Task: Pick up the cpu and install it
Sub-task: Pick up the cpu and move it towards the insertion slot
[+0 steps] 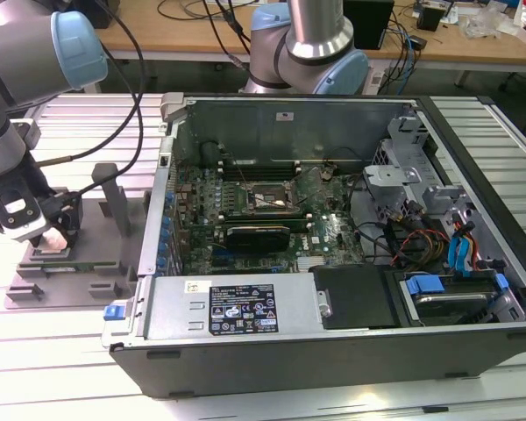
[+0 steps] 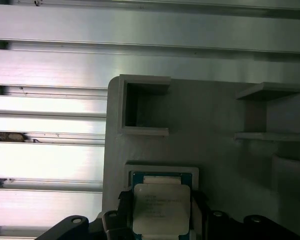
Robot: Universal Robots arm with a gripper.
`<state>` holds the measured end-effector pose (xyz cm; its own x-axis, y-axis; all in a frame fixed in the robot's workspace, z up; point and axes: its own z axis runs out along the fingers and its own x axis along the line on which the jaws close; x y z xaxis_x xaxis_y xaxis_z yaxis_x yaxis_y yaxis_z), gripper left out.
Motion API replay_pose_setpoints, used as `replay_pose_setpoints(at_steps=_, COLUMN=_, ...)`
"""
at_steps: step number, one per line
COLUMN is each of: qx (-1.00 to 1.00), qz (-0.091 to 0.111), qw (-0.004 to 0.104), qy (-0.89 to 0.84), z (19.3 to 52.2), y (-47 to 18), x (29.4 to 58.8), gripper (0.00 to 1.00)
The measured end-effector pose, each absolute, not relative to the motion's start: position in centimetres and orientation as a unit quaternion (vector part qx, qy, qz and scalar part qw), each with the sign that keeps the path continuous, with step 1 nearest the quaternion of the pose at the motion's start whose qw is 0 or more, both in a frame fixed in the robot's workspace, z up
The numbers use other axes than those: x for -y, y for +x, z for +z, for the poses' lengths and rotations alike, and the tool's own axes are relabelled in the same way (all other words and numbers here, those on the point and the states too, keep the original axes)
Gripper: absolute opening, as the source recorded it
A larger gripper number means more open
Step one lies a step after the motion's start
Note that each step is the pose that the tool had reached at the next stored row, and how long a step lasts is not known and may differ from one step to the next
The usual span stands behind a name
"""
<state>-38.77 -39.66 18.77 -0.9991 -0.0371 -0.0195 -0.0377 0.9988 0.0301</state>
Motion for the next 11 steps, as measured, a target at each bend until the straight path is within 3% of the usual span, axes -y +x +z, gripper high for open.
replay_pose_setpoints(at_steps=11, qx=-1.0, qz=0.015, qw=0.009, qy=-0.018, z=18.9, y=-38.77, x=39.66, gripper=0.55)
